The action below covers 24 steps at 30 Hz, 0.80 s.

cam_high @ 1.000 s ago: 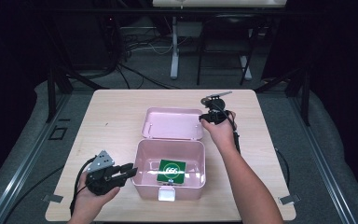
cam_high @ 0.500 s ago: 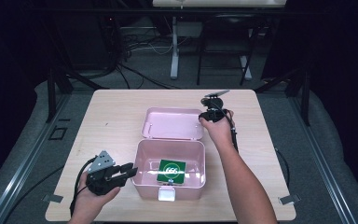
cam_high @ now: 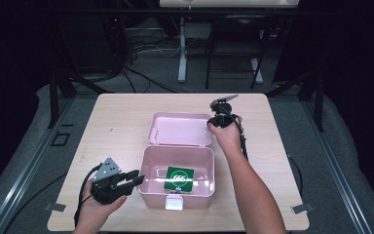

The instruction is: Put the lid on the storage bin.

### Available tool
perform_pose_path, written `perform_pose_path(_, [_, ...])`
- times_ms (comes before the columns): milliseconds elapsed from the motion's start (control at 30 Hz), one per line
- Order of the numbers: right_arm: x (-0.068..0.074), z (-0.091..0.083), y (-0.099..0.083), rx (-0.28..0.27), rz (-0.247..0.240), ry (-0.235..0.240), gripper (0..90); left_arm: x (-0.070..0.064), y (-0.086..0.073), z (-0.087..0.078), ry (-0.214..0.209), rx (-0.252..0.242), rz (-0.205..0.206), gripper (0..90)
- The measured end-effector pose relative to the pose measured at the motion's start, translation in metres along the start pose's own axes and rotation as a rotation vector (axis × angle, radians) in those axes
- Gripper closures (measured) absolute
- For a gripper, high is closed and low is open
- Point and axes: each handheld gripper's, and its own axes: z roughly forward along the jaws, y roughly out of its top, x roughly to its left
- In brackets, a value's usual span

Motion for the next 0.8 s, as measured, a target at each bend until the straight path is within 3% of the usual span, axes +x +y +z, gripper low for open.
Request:
perform_pose_path(367, [0.001, 0.000, 0.002, 0.003, 0.026, -0.008, 80.0, 0.000, 0.000, 0.000, 0.005, -0.001, -0.006, 70.4])
perform_pose_path(800, [0.008, -0.010, 0.003, -0.040, 0.011, -0.034, 82.1, -0.001, 0.000, 0.000, 0.003, -0.006, -0.013, 70.7])
